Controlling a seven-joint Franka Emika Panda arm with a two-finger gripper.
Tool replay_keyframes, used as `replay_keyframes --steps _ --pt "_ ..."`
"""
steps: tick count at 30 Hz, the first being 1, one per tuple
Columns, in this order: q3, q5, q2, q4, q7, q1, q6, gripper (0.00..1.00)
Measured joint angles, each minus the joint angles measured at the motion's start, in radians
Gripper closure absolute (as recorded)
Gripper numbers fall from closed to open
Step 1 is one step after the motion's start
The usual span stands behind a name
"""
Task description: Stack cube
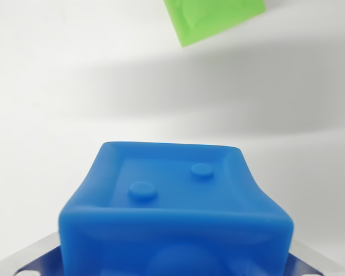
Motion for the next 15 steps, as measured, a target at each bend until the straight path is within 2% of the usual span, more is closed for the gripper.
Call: replay_keyframes --steps 15 --pt "0.0 -0.002 0.05 0.1 -0.144 -0.024 -0.05 1.0"
